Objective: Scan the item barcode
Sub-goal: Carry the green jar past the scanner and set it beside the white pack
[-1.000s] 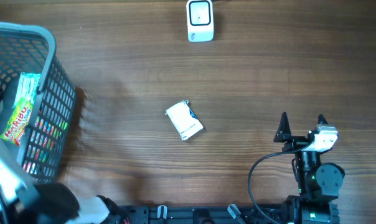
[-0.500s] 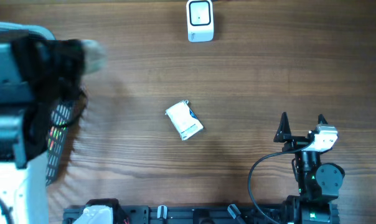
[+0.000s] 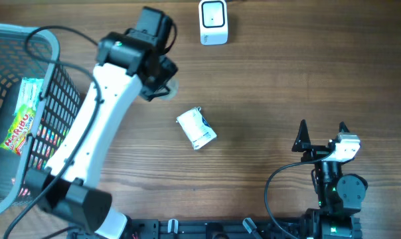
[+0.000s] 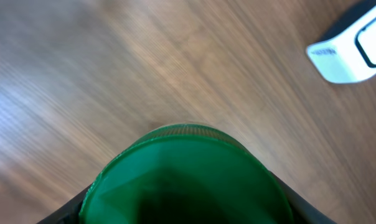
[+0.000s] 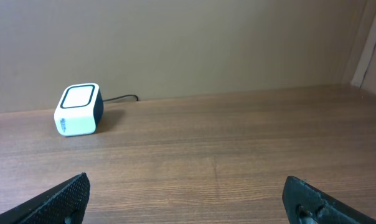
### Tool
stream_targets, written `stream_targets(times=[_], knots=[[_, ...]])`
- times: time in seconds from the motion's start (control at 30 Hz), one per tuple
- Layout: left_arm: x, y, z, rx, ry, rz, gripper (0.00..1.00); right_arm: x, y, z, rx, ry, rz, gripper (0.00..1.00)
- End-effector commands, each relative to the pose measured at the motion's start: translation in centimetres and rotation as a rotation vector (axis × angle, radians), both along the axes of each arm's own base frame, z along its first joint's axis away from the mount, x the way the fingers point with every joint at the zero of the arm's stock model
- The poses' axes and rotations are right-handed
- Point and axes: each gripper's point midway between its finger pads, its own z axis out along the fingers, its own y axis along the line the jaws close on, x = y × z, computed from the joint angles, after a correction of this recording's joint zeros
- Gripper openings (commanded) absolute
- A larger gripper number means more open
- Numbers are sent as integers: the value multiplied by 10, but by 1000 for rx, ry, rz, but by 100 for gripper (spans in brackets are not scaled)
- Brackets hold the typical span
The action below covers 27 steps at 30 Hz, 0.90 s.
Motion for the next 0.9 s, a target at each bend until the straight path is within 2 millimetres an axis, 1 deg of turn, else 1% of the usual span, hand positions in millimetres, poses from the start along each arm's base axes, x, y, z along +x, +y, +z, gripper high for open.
stream_targets(times=[0.0, 0.03, 0.07, 0.1, 0.13, 0.2, 0.27, 0.33, 0.43, 0.5, 0.57, 0.63, 0.67, 0.73, 0.77, 0.8, 0.83, 0.87], knots=[[11, -34, -17, 14, -8, -82, 58, 0, 2, 1, -12, -5, 11, 100], [12, -53, -26, 14, -8, -121, 58, 0, 2, 1, -12, -5, 11, 100], [12, -66, -34, 16, -5, -148, 58, 0, 2, 1, -13, -5, 11, 100], [11, -82, -44, 19, 0, -183, 58, 0, 2, 1, -12, -5, 11, 100], [10, -94, -51, 21, 5, -206, 59, 0, 2, 1, -12, -5, 11, 100], [8, -124, -75, 29, 16, -266, 58, 0, 2, 1, -12, -5, 11, 100], [4, -145, -93, 34, 24, -308, 59, 0, 2, 1, -12, -5, 11, 100], [-4, -164, -115, 60, 46, -353, 58, 0, 2, 1, -12, -5, 11, 100], [-17, -179, -138, 118, 62, -400, 59, 0, 2, 1, -12, -5, 11, 100], [-23, -190, -145, 117, 64, -414, 58, 0, 2, 1, -13, -5, 11, 100], [-26, -202, -145, 103, 32, -378, 59, 0, 2, 1, -12, -5, 11, 100], [-17, -198, -139, 187, -55, -354, 59, 0, 2, 1, -12, -5, 11, 100], [-16, -197, -136, 217, -83, -339, 60, 0, 2, 1, -12, -5, 11, 100], [-18, -199, -135, 207, -94, -294, 62, 0, 2, 1, -12, -5, 11, 100], [-20, -200, -136, 170, -98, -208, 62, 0, 2, 1, -12, -5, 11, 100], [-20, -200, -136, 152, -99, -160, 62, 0, 2, 1, -12, -5, 11, 100], [-21, -199, -136, 136, -96, -109, 61, 0, 2, 1, -12, -5, 11, 100], [-24, -195, -139, 117, -83, -17, 59, 0, 2, 1, -13, -5, 11, 100]])
